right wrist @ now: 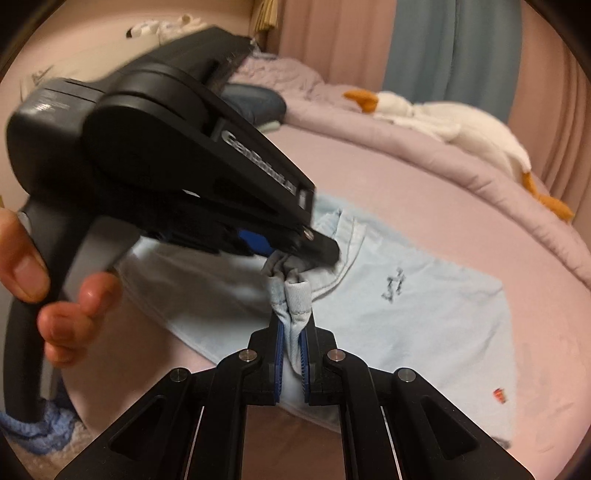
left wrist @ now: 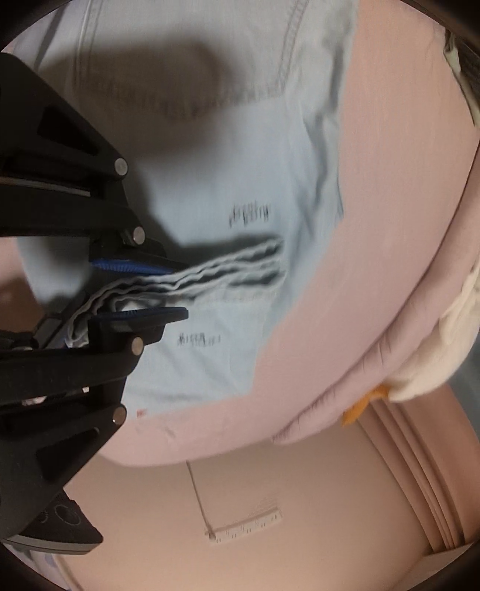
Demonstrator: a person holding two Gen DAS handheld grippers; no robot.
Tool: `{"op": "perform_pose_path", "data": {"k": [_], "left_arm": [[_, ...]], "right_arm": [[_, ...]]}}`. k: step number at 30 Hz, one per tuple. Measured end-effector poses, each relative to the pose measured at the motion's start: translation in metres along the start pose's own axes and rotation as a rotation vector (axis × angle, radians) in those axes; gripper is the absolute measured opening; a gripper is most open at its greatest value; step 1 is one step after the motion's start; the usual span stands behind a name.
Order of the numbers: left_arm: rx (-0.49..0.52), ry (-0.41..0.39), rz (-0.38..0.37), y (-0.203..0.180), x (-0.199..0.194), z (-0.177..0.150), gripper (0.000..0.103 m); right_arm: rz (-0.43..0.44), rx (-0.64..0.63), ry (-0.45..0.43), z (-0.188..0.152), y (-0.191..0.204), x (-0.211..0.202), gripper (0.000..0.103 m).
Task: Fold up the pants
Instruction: 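Pinch the gathered hem with the left tool beside the right tool, then fold the hem toward the waistband with the left tool and release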
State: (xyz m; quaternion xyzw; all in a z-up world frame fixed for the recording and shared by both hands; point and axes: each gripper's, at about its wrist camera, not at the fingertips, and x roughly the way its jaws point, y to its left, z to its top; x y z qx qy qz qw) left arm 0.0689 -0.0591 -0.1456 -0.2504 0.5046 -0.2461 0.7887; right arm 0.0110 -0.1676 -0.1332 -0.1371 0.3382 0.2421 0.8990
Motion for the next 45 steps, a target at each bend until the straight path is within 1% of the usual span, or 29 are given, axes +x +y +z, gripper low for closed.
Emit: {"op": "perform_pose_path", "data": {"k": [1,2,3,5,7,9,10,11,13,16,17,18,19,20,21,23,24,25,26,28,29,31,33,35,36,38,39,42,45], "left_arm": [[-0.004,-0.001,0.013,0.003,-0.001,0.0,0.014],[-0.011,-0.003,0.03,0.008,-0.001,0.0,0.015],[-0.015,-0.006,0.042,0.011,-0.002,0.002,0.018],[-0.016,-0.02,0.061,0.013,-0.006,0.004,0.021],[-0.005,-0.044,0.08,0.011,-0.014,0.008,0.035],[0.022,-0.069,0.08,0.003,-0.021,0.01,0.037],[0.039,-0.071,0.075,-0.002,-0.022,0.011,0.037],[0.056,-0.068,0.063,-0.008,-0.022,0.011,0.037],[0.092,-0.05,0.036,-0.026,-0.016,0.009,0.035],[0.196,0.007,-0.007,-0.063,0.004,-0.002,0.035],[0.212,0.019,-0.016,-0.07,0.009,-0.004,0.035],[0.24,0.041,-0.014,-0.08,0.019,-0.009,0.033],[0.26,0.056,0.005,-0.085,0.028,-0.013,0.028],[0.273,0.071,0.027,-0.086,0.037,-0.016,0.026],[0.277,0.082,0.042,-0.085,0.043,-0.017,0.024],[0.279,0.102,0.116,-0.075,0.055,-0.023,0.02],[0.276,0.101,0.142,-0.066,0.055,-0.026,0.01],[0.272,0.092,0.152,-0.06,0.052,-0.028,0.005],[0.26,0.08,0.158,-0.051,0.045,-0.031,0.002],[0.231,0.067,0.153,-0.037,0.033,-0.032,0.002],[0.219,0.062,0.145,-0.032,0.028,-0.033,0.002],[0.19,0.059,0.116,-0.025,0.021,-0.034,0.002],[0.18,0.059,0.118,-0.026,0.022,-0.034,0.002],[0.192,0.054,0.133,-0.03,0.022,-0.035,0.002],[0.2,0.054,0.134,-0.031,0.022,-0.036,0.002],[0.196,0.054,0.125,-0.032,0.019,-0.037,0.002],[0.19,0.056,0.119,-0.028,0.018,-0.037,0.002],[0.17,0.054,0.099,-0.018,0.008,-0.041,0.002],[0.162,0.055,0.098,-0.017,0.008,-0.04,0.001]], "right_arm": [[0.015,0.016,0.017,-0.002,-0.001,0.004,0.008],[0.032,0.029,0.027,-0.003,-0.002,0.006,0.017],[0.066,0.047,0.043,-0.004,-0.003,0.009,0.033],[0.113,0.067,0.043,-0.004,-0.005,0.004,0.045],[0.195,0.073,0.029,-0.003,-0.007,-0.009,0.045],[0.262,0.115,-0.001,-0.002,-0.016,-0.025,0.045],[0.285,0.159,-0.025,-0.002,-0.027,-0.035,0.045],[0.282,0.201,-0.044,-0.002,-0.038,-0.042,0.045],[0.23,0.284,-0.067,-0.004,-0.064,-0.054,0.045],[0.031,0.396,-0.032,-0.01,-0.108,-0.057,0.044],[-0.025,0.433,-0.008,-0.015,-0.121,-0.056,0.042],[-0.052,0.456,0.008,-0.017,-0.131,-0.053,0.033],[-0.082,0.469,0.02,-0.022,-0.139,-0.052,0.031],[-0.111,0.473,0.032,-0.025,-0.145,-0.049,0.03],[-0.133,0.472,0.052,-0.029,-0.147,-0.046,0.03],[-0.154,0.465,0.088,-0.037,-0.149,-0.038,0.027],[-0.152,0.466,0.125,-0.043,-0.149,-0.031,0.027],[-0.151,0.459,0.15,-0.045,-0.147,-0.025,0.027],[-0.161,0.439,0.156,-0.044,-0.144,-0.023,0.027],[-0.181,0.402,0.147,-0.03,-0.137,-0.028,0.027],[-0.16,0.391,0.123,-0.024,-0.134,-0.033,0.027],[-0.06,0.352,0.068,-0.012,-0.124,-0.037,0.027],[0.005,0.317,0.066,0.002,-0.116,-0.025,0.027],[0.074,0.27,0.081,0.017,-0.101,-0.005,0.027],[0.102,0.242,0.087,0.024,-0.095,0.004,0.025],[0.139,0.189,0.139,0.028,-0.08,0.027,0.019],[0.157,0.163,0.162,0.033,-0.073,0.039,0.019],[0.189,0.111,0.18,0.053,-0.057,0.063,0.016],[0.221,0.124,0.193,0.069,-0.054,0.074,0.015]]}}
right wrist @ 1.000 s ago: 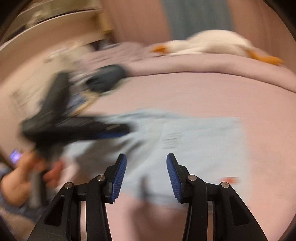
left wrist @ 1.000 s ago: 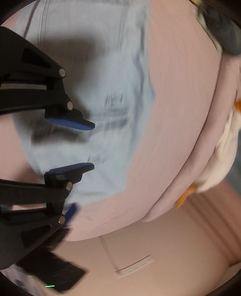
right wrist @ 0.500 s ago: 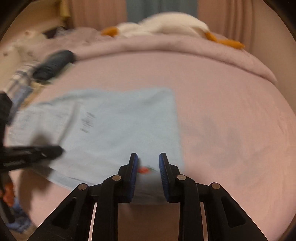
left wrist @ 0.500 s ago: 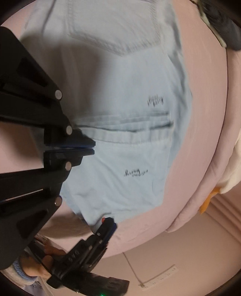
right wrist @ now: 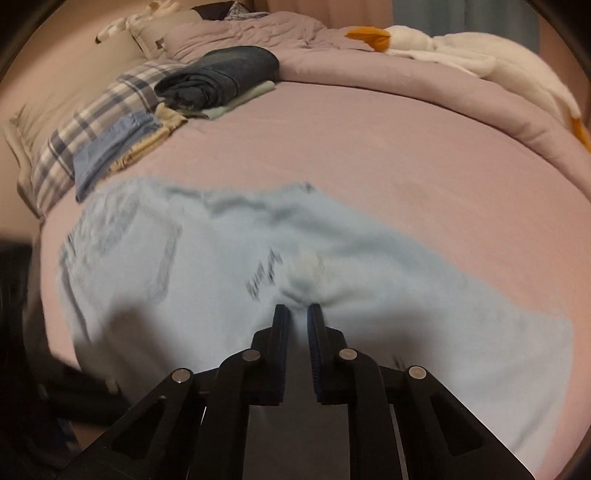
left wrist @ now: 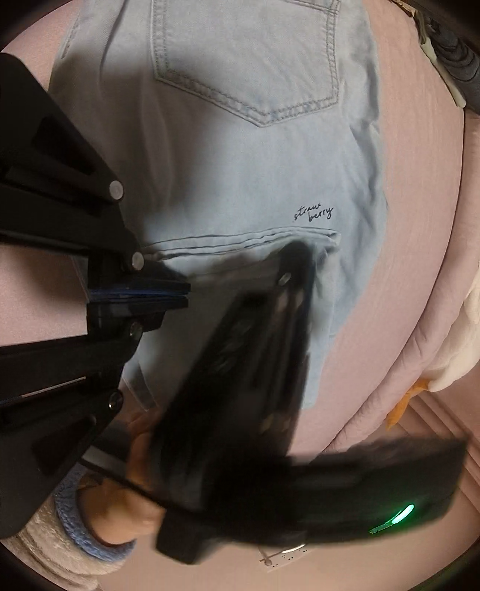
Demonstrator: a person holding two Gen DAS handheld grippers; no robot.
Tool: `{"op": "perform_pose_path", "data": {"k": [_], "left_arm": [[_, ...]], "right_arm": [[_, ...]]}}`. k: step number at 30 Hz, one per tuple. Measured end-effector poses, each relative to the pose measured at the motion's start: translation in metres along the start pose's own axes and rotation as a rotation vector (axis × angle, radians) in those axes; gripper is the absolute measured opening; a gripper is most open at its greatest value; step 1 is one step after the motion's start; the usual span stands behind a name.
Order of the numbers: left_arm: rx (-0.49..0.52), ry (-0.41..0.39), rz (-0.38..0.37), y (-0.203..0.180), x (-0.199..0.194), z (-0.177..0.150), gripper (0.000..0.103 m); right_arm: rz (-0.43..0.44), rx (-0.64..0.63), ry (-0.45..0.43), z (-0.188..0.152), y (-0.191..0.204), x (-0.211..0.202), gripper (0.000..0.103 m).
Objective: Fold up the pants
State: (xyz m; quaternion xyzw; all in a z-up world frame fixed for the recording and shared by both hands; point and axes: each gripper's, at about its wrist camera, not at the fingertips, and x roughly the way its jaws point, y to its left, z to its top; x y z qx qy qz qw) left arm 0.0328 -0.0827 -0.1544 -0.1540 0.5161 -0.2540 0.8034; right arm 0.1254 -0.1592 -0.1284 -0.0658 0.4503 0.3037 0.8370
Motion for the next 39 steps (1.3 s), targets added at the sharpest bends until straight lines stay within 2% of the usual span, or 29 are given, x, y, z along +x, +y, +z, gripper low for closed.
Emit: {"op": "perform_pose_path", "data": {"k": [3,7,10,15,18,20,23,26,28,29,31,34,36,39], "left_arm": [[-0.002,0.0,-0.001,0.001,0.001,0.001,0.001],[-0.003,0.003,-0.006,0.001,0.002,0.001,0.002],[-0.008,0.006,-0.009,0.002,0.003,0.004,0.002],[-0.018,0.008,-0.013,-0.001,0.012,0.014,0.002],[-0.018,0.018,-0.014,0.0,0.013,0.013,0.002],[-0.018,0.016,-0.015,0.0,0.013,0.014,0.002],[-0.013,0.017,-0.012,-0.001,0.013,0.015,0.001],[-0.01,0.015,-0.008,-0.001,0.014,0.015,0.001],[-0.009,0.014,-0.003,0.0,0.014,0.015,0.001],[-0.009,0.014,-0.001,-0.001,0.014,0.015,0.001],[-0.007,0.017,0.007,-0.002,0.015,0.015,0.001],[-0.003,0.016,0.017,-0.004,0.016,0.016,0.001],[0.0,0.011,0.019,-0.005,0.017,0.016,0.001],[0.0,0.008,0.018,-0.005,0.018,0.016,0.001]], "right_arm": [[0.012,0.008,0.016,0.003,-0.002,0.007,0.015],[0.056,0.108,-0.057,-0.008,-0.014,-0.016,0.015],[0.077,0.117,-0.097,-0.019,-0.013,-0.038,0.015],[0.008,0.073,-0.043,-0.059,-0.004,-0.057,0.015],[-0.009,0.059,0.039,-0.088,0.004,-0.05,0.015],[-0.023,0.026,0.007,-0.106,0.015,-0.058,0.015],[0.038,0.051,0.032,-0.116,0.017,-0.075,0.015],[-0.017,0.087,-0.021,-0.115,0.001,-0.096,0.015],[-0.042,0.151,-0.084,-0.11,-0.019,-0.11,0.015],[-0.084,0.194,-0.11,-0.11,-0.034,-0.117,0.015],[-0.167,0.241,-0.128,-0.111,-0.055,-0.122,0.015],[-0.237,0.35,-0.106,-0.122,-0.084,-0.116,0.015],[-0.236,0.39,-0.06,-0.138,-0.095,-0.11,0.015],[-0.194,0.414,-0.073,-0.151,-0.1,-0.114,0.015]]}}
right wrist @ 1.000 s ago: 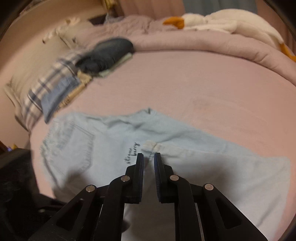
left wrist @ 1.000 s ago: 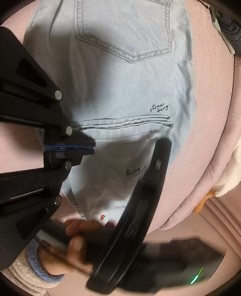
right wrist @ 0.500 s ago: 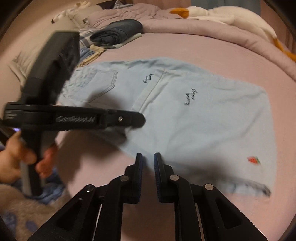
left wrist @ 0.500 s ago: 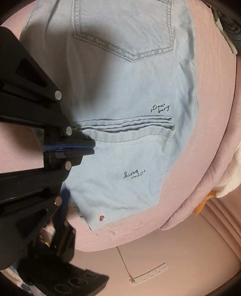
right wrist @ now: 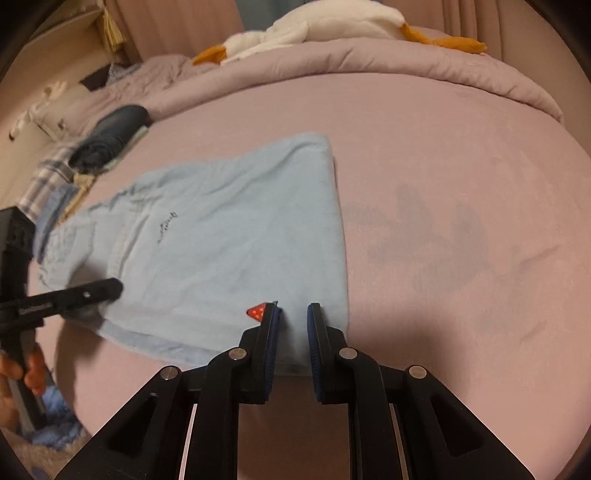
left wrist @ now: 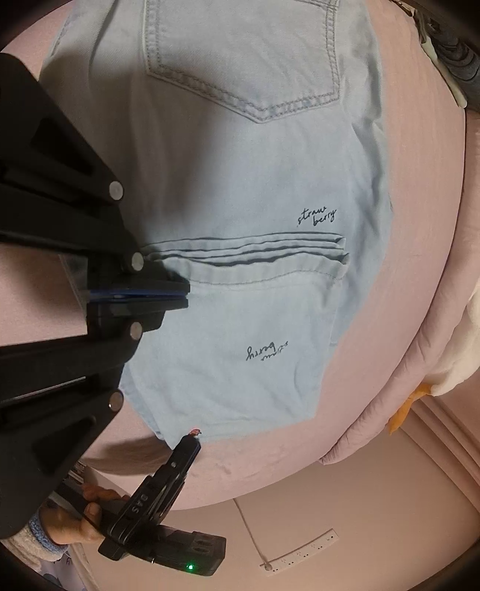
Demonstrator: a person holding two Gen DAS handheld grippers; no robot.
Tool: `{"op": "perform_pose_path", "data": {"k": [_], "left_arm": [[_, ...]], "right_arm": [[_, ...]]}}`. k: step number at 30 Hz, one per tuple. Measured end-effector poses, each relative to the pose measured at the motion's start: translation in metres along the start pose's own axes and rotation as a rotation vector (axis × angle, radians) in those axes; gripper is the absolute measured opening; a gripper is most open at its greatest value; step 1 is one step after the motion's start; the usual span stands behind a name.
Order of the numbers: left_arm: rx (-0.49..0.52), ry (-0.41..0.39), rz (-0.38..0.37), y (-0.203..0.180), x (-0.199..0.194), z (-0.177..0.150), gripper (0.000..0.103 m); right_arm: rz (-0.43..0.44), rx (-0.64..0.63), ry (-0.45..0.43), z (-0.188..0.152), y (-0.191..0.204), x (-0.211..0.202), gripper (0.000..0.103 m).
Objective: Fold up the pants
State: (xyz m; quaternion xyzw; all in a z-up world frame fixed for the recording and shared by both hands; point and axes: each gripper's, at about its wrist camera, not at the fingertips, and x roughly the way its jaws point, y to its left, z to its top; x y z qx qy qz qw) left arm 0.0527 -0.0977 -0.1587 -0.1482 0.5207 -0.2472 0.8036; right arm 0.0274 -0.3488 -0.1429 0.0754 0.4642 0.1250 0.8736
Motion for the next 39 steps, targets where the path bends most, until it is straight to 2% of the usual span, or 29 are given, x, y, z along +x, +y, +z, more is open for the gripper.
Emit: {"op": "perform_pose_path", "data": {"k": [4,7,10,11,13,17,20,23,24,25,27,29,32,35,37,39], "left_arm": [[0.003,0.0,-0.003,0.0,0.001,0.001,0.001],[0.002,-0.004,-0.003,0.001,0.002,0.001,0.001],[0.003,-0.006,-0.006,0.001,0.002,0.0,0.001],[0.003,-0.006,-0.008,0.002,0.002,0.0,0.001],[0.003,-0.006,-0.012,0.002,0.002,0.0,0.001],[-0.002,-0.002,-0.02,0.005,0.002,0.002,0.001],[0.001,-0.004,-0.033,0.004,-0.003,0.001,0.002],[0.023,-0.02,-0.048,0.001,-0.014,-0.003,0.011],[0.03,-0.029,-0.053,0.0,-0.018,-0.005,0.022],[0.037,-0.041,-0.051,-0.001,-0.024,-0.006,0.039],[0.05,-0.086,0.0,0.0,-0.039,-0.012,0.065],[0.04,-0.119,0.007,0.009,-0.054,-0.017,0.065],[0.007,-0.143,0.026,0.025,-0.071,-0.023,0.065],[-0.049,-0.177,0.037,0.047,-0.095,-0.033,0.065],[-0.093,-0.21,0.038,0.063,-0.116,-0.041,0.065],[-0.153,-0.251,0.055,0.086,-0.14,-0.051,0.065]], "right_arm": [[0.008,0.022,0.022,0.005,0.0,-0.008,0.015],[0.013,0.044,-0.031,0.008,-0.002,-0.018,0.015],[-0.044,0.055,0.031,0.0,-0.003,0.001,0.016],[-0.042,0.072,0.043,-0.005,-0.007,0.006,0.02],[-0.018,0.118,0.029,-0.007,-0.011,0.003,0.02],[-0.083,0.063,-0.018,-0.001,0.0,-0.013,0.02],[-0.059,0.05,-0.076,0.01,0.011,-0.021,0.02],[0.0,0.029,-0.095,0.022,0.026,-0.017,0.021],[0.017,0.02,-0.093,0.025,0.033,-0.012,0.021],[0.028,0.009,-0.089,0.026,0.04,-0.006,0.021],[0.059,-0.019,-0.077,0.027,0.055,0.006,0.021],[0.094,-0.046,-0.062,0.025,0.071,0.017,0.021],[0.112,-0.125,0.01,0.013,0.092,0.036,0.022],[0.028,-0.258,0.025,0.0,0.116,0.043,0.037],[-0.004,-0.329,0.039,0.0,0.128,0.039,0.038],[0.004,-0.359,0.035,0.004,0.135,0.033,0.038]]}}
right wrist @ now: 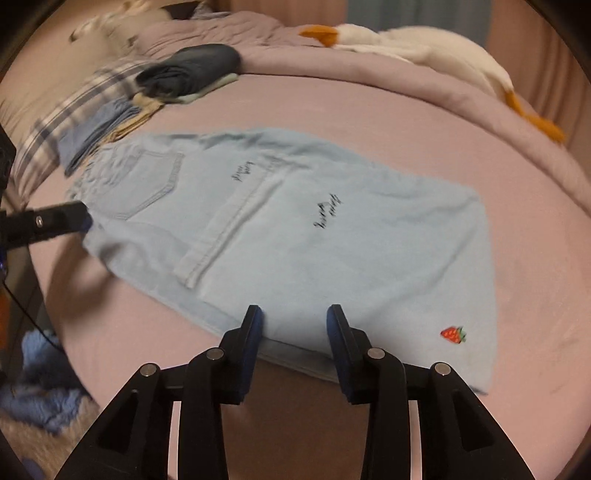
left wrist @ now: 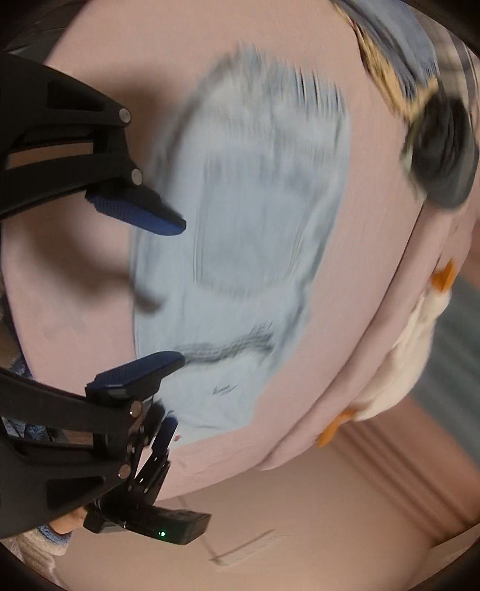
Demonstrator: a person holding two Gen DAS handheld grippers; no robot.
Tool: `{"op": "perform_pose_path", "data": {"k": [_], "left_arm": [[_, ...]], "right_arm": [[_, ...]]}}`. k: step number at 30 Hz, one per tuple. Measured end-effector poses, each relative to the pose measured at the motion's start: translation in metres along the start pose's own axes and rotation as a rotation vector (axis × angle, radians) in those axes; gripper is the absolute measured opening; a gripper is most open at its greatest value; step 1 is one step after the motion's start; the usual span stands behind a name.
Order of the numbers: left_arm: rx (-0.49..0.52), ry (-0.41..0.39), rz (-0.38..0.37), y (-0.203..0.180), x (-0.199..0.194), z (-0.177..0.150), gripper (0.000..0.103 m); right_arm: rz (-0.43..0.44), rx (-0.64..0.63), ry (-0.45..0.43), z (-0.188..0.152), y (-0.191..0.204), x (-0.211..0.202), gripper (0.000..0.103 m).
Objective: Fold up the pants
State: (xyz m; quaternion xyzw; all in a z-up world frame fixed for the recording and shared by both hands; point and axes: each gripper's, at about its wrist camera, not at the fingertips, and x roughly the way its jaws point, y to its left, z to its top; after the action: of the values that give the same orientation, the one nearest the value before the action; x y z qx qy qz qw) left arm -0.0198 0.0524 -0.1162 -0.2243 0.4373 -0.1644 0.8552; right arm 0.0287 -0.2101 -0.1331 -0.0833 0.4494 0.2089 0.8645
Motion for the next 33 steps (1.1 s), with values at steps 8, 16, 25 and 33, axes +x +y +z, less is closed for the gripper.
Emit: {"op": "perform_pose_path", "data": {"k": [8,16,25,33], "left_arm": [[-0.304,-0.039,0.044,0.082,-0.028,-0.008,0.065],[-0.402,-0.055,0.021,0.093,-0.012,0.0,0.065],[-0.447,-0.155,0.067,0.094,0.001,0.025,0.079],[-0.47,-0.143,0.063,0.107,0.012,0.041,0.05]], "right_arm": [[0.057,0.112,-0.107,0.028,-0.013,0.0,0.038],[0.135,-0.035,0.008,0.03,0.061,0.045,0.039],[0.161,0.016,0.011,0.031,0.056,0.044,0.039],[0.164,0.015,-0.003,0.038,0.053,0.038,0.039]]}}
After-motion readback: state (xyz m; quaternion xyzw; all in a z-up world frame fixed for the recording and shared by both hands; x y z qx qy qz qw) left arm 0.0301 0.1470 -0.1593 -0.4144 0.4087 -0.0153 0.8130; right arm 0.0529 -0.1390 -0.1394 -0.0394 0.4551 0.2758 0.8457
